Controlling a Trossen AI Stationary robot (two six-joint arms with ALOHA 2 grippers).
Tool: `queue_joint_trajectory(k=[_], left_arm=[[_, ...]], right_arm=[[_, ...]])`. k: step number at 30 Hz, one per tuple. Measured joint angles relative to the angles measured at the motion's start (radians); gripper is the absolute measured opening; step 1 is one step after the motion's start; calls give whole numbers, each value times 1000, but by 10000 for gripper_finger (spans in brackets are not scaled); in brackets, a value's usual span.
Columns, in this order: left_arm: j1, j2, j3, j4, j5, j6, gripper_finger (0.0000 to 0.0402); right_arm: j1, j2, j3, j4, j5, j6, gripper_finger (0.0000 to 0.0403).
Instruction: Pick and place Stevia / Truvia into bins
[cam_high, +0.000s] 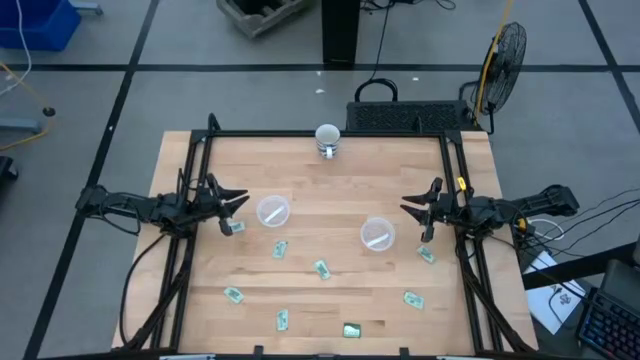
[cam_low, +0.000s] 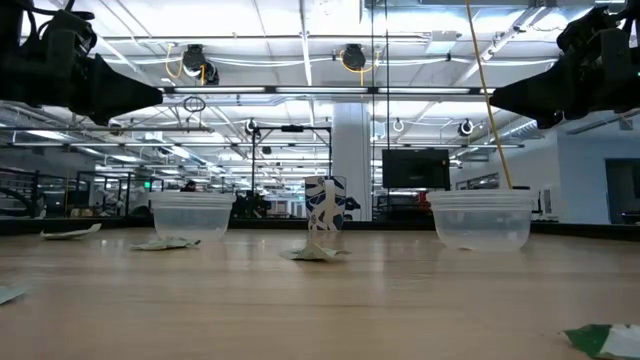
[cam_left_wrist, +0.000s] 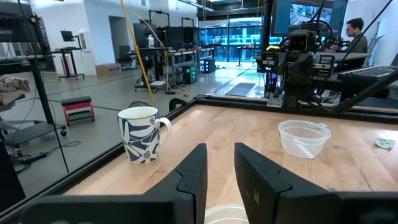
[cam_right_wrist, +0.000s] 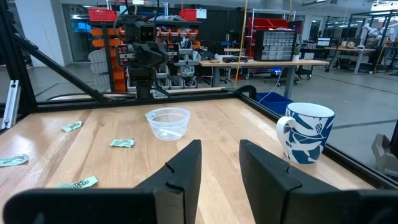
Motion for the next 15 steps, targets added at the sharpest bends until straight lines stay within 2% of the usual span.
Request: queue_joint_trajectory(k=[7,8,12,15], left_arm=[[0,0,0,0,0,2,86],[0,0,0,0,-5,29,86],[1,0,0,8,-104,317,86],[1,0,0,7,-115,363,86]], right_arm=[[0,0,0,0,0,0,105],[0,0,0,0,0,0,105],[0,0,0,0,0,0,105],[0,0,0,0,0,0,105]])
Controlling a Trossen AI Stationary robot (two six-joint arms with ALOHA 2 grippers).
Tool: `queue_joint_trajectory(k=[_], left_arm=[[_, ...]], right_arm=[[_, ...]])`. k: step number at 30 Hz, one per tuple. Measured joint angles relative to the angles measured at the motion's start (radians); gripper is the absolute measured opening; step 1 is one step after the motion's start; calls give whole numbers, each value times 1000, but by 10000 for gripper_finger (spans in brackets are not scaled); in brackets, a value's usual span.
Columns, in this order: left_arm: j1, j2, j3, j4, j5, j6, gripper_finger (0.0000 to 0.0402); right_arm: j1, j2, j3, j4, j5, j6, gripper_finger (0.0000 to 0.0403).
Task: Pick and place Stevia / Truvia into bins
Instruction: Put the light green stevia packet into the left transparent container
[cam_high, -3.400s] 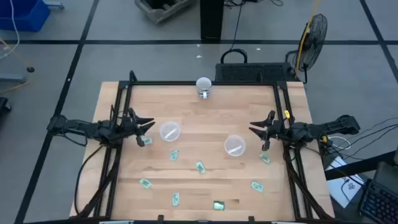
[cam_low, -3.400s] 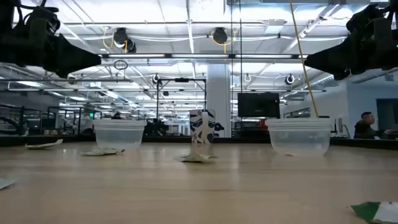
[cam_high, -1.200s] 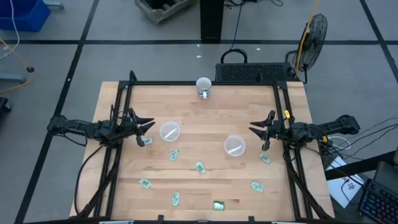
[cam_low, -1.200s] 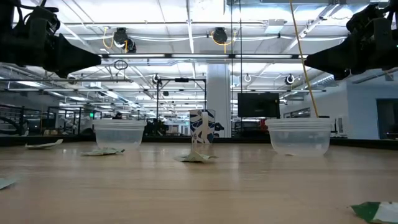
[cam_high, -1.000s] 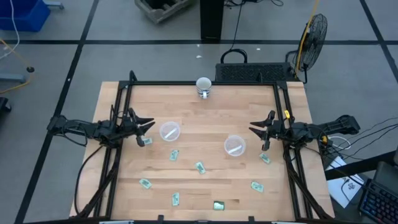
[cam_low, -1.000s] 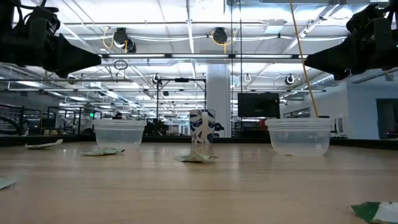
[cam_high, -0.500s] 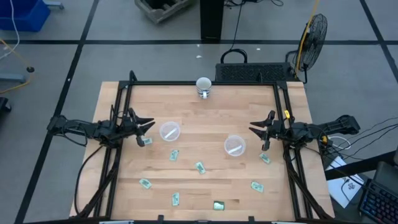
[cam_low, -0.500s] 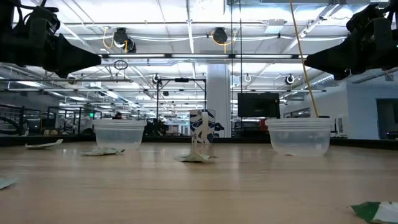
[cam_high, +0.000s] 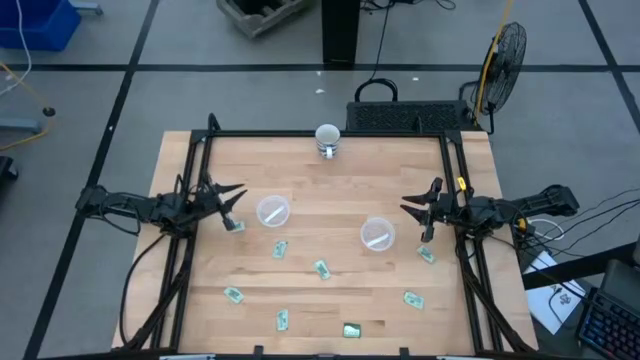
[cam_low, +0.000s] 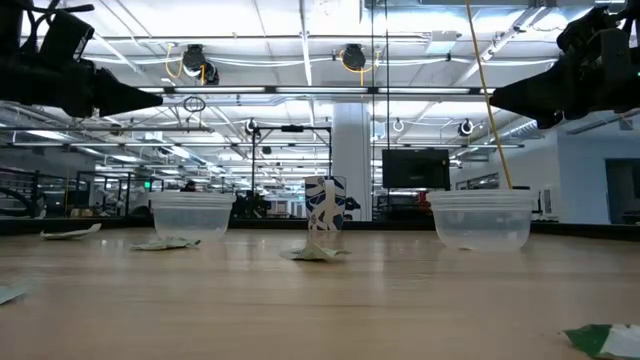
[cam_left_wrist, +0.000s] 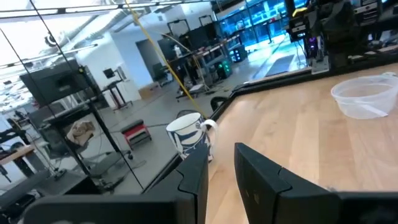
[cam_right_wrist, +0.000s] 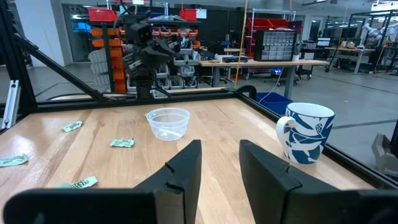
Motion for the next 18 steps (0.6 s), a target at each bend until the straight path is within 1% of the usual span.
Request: queue_joint_trajectory(k=[3,9,14,18], left_arm=[[0,0,0,-1,0,-12,86],[0,0,0,0,0,-102,86],[0,0,0,24,4,-305,86],[-2,0,0,92,21,-405,86]], right_arm=[[0,0,0,0,0,0,105],[0,0,0,0,0,0,105],[0,0,0,8,0,57,105],[0,0,0,60,0,112,105]])
